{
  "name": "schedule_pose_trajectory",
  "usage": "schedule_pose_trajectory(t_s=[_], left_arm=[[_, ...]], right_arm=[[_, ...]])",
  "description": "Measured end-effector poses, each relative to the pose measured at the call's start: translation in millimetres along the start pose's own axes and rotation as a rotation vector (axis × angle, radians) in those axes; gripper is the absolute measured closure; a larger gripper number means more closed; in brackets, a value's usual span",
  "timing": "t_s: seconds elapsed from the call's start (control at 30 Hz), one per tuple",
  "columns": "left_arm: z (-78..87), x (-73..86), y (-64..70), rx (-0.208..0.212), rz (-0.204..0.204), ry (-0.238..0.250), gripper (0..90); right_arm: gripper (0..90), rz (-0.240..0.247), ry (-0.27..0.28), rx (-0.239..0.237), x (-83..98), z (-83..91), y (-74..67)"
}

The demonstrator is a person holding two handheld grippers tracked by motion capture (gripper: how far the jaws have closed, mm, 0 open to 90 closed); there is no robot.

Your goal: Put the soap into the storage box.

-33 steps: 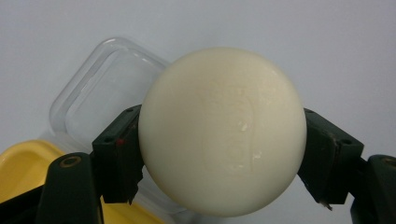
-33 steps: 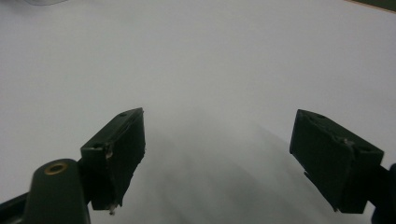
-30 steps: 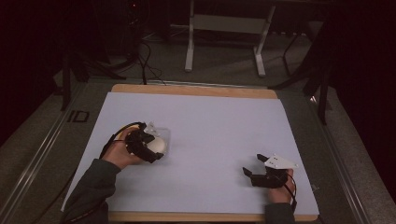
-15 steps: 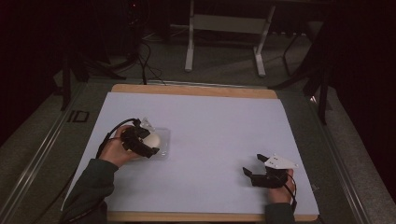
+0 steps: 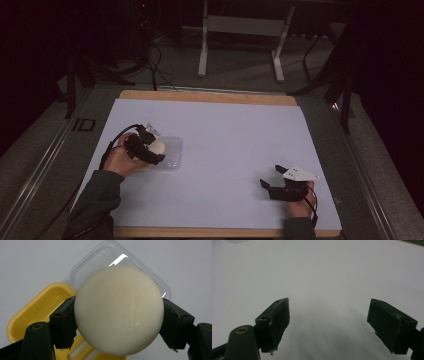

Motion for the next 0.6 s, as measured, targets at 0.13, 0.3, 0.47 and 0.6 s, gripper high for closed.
schedule_pose_trajectory(t_s=[0.13,0.3,0.47,0.6], left_arm=[[0.6,2.6,-5.4,-0.020,0.016,-0.018,25.8],[2.6,3.2,-10.9,-0.036,0.032,-0.014,25.8],[4.7,3.8,-15.2,-0.058,0.037,-0.017,25.8],[6.1,3.9,-18.0,-0.073,0.042,-0.018,25.8]], right_arm=[[17.9,0.000,0.000,0.000,0.0,-0.1,-0.1],[17.9,0.001,0.000,0.000,0.0,0.0,0.0],[17.9,0.000,0.001,0.000,-0.1,0.1,0.0],[17.9,-0.001,0.001,0.001,0.0,0.2,0.1]])
Point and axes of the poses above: each handheld gripper's, and its own axes: z roughly backward along the jaws, x roughly out of its underside, y roughly to its right, the point moved 10 cm from there along -z, roughly forward along the jaws, and after that the axes turned 6 degrees about y, right-handed, at the moved point
